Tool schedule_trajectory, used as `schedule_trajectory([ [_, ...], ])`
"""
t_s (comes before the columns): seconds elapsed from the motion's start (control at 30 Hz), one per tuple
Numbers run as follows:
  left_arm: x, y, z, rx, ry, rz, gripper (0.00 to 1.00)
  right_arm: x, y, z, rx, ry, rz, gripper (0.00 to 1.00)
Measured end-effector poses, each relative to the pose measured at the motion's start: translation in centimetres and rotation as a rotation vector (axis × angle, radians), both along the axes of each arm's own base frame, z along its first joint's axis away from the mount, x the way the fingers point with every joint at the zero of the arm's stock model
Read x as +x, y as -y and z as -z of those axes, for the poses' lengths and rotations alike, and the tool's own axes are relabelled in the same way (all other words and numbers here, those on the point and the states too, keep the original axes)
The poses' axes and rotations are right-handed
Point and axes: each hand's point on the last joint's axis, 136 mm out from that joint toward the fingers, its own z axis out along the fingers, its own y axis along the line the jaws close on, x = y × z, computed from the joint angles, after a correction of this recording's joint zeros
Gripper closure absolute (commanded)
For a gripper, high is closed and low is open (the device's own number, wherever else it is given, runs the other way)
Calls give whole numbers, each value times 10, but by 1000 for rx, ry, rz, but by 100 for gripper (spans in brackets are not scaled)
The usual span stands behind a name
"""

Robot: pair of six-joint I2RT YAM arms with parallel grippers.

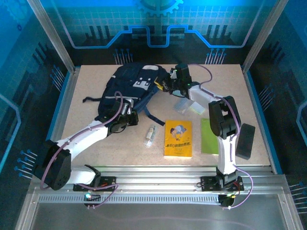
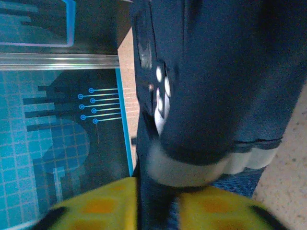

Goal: Pack books, pencil case, and school supplies into a backpack

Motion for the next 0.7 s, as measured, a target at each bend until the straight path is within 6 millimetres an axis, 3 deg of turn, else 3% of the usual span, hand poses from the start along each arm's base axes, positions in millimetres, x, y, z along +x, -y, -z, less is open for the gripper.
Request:
schedule_trajectory([
  [0.13,23,17,8,1,-62,-2,100,-5,22,3,-31,4,23,8],
  [0.27,44,32,10,-4,-85,9,100,-31,43,1,-56,-16,33,7],
  [0.37,54,42,3,-12,-86,22,100,-52,47,-7,-53,-16,24,8],
  [0.47,57,52,-2,-18,-85,42,100,-69,40,-9,-28,-17,5,10],
  [0.6,46,60,1,-11,-112,70,100,-77,17,3,21,-45,-24,15],
  [0.67,39,65,4,-2,-128,87,100,-76,2,11,51,-59,-48,24],
  [0.7,36,67,5,0,-134,96,100,-74,-6,17,66,-69,-56,33],
])
